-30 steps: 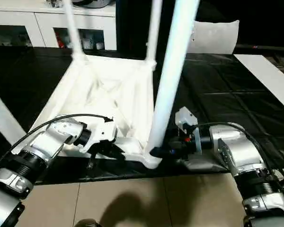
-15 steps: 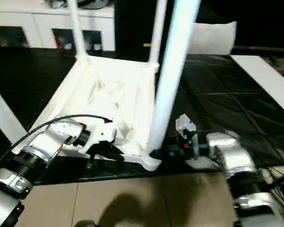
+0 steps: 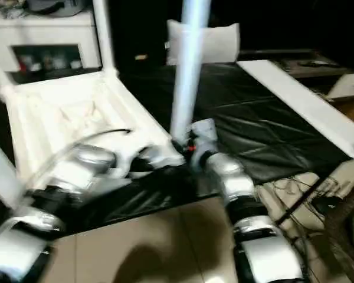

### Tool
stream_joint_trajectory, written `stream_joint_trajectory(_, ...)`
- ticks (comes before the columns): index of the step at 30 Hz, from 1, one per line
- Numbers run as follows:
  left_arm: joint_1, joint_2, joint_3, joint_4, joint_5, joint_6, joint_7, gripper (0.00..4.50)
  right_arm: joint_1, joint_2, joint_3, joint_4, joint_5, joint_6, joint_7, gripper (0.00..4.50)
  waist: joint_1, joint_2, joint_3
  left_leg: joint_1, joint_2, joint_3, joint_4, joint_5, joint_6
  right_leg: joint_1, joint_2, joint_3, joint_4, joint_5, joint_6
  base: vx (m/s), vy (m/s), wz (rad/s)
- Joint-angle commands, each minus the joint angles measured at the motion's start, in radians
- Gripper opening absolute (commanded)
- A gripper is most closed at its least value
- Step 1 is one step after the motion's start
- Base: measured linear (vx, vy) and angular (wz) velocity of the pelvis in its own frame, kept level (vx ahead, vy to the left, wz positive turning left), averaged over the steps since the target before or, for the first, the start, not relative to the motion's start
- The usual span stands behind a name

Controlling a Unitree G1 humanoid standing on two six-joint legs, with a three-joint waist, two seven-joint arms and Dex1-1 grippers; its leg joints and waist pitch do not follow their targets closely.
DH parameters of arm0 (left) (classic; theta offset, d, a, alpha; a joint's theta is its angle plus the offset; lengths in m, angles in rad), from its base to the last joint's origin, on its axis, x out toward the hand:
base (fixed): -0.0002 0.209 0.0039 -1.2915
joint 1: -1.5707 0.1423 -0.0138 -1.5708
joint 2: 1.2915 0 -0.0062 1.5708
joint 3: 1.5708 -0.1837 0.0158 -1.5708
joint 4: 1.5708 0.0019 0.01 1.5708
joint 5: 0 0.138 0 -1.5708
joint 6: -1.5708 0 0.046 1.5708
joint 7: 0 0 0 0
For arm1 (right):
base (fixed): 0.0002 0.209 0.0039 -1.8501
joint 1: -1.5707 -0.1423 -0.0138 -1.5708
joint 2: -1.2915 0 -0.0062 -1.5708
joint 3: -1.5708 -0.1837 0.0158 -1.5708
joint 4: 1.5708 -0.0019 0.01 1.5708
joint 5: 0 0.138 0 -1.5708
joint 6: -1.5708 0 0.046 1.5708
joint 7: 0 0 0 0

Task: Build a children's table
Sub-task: Rotate leg to tighten

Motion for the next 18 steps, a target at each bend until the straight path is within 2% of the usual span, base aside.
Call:
stream_joint_trajectory(1,-0.043,-0.058,-0.012,-0.041,-0.062,-0.023,-0.035,0.00,0.008,0.008,-0.021,0.049,0.005,0.031,-0.049,2.23,0.005,0.002,-0.053,0.001,0.018,0.005,-0.083,-0.363,0.014,0.034,-0.056,0.043,-0.080,-0.330,-0.142,0.000,0.000,0.00)
stream_joint_trajectory(3,-0.040,-0.055,-0.022,-0.045,-0.052,-0.039,-0.036,0.00,0.014,0.009,-0.014,0.032,-0.003,0.022,-0.038,2.23,0.012,0.003,-0.056,-0.003,0.018,0.009,-0.082,-0.325,0.019,0.033,-0.057,0.048,-0.077,-0.298,-0.147,0.000,0.000,0.00)
stream_joint_trajectory(4,-0.034,-0.048,-0.032,-0.050,-0.042,-0.049,-0.044,0.00,0.025,0.009,0.000,0.013,-0.015,0.012,-0.030,2.23,0.014,0.002,-0.054,-0.001,0.019,0.012,-0.081,-0.318,0.021,0.029,-0.055,0.050,-0.077,-0.279,-0.156,0.000,0.000,0.00)
stream_joint_trajectory(6,-0.018,-0.024,-0.051,-0.064,-0.023,-0.084,-0.064,0.00,0.075,-0.001,0.034,-0.081,-0.036,-0.006,-0.008,2.23,0.017,0.001,-0.055,-0.002,0.017,0.016,-0.079,-0.302,0.025,0.030,-0.055,0.053,-0.077,-0.269,-0.160,0.000,0.000,0.00)
stream_joint_trajectory(7,-0.015,-0.017,-0.053,-0.065,-0.021,-0.096,-0.071,0.00,0.090,-0.007,0.040,-0.107,-0.040,-0.013,0.002,2.23,0.026,0.000,-0.056,0.000,0.017,0.019,-0.078,-0.275,0.031,0.031,-0.056,0.054,-0.078,-0.249,-0.155,0.000,0.000,0.00)
stream_joint_trajectory(10,-0.002,0.026,-0.078,-0.064,0.005,-0.181,-0.106,0.00,0.153,-0.040,0.063,-0.215,-0.068,-0.056,0.030,2.23,0.040,-0.001,-0.065,-0.005,0.016,0.021,-0.072,-0.173,0.043,0.038,-0.052,0.057,-0.059,-0.117,-0.166,0.017,-0.009,0.00)
stream_joint_trajectory(13,0.002,0.071,-0.105,-0.049,0.037,-0.278,-0.129,0.00,0.206,-0.062,0.051,-0.317,-0.035,-0.015,0.074,2.23,0.054,0.002,-0.073,-0.009,0.014,0.021,-0.060,-0.060,0.071,0.041,-0.044,0.056,-0.037,0.075,-0.188,0.000,0.000,0.00)
stream_joint_trajectory(14,0.001,0.088,-0.108,-0.038,0.044,-0.317,-0.133,0.00,0.234,-0.075,0.047,-0.367,-0.027,0.005,0.078,2.23,0.057,0.003,-0.072,-0.007,0.015,0.023,-0.059,-0.049,0.080,0.038,-0.041,0.056,-0.034,0.109,-0.199,0.000,0.000,0.00)
stream_joint_trajectory(15,0.000,0.093,-0.109,-0.034,0.046,-0.327,-0.135,0.00,0.241,-0.078,0.046,-0.381,-0.025,0.008,0.079,2.23,0.058,0.005,-0.070,-0.008,0.015,0.023,-0.059,-0.054,0.082,0.037,-0.041,0.056,-0.035,0.107,-0.200,0.000,0.000,0.00)
stream_joint_trajectory(16,-0.012,0.134,-0.117,-0.008,0.058,-0.403,-0.160,0.00,0.303,-0.102,0.039,-0.491,-0.005,0.031,0.092,2.23,0.063,0.011,-0.067,-0.006,0.015,0.022,-0.061,-0.082,0.078,0.037,-0.041,0.055,-0.041,0.073,-0.194,0.000,0.000,0.00)
stream_joint_trajectory(17,-0.012,0.143,-0.121,-0.006,0.059,-0.415,-0.171,0.00,0.316,-0.106,0.040,-0.516,0.001,0.038,0.097,2.23,0.066,0.006,-0.068,-0.003,0.018,0.024,-0.062,-0.108,0.072,0.036,-0.046,0.058,-0.042,0.050,-0.185,0.000,0.000,0.00)
stream_joint_trajectory(18,-0.013,0.156,-0.128,-0.004,0.059,-0.433,-0.189,0.00,0.338,-0.113,0.042,-0.555,0.010,0.048,0.107,2.23,0.067,0.006,-0.067,-0.004,0.019,0.023,-0.065,-0.116,0.068,0.038,-0.046,0.058,-0.042,0.039,-0.182,0.000,0.000,0.00)
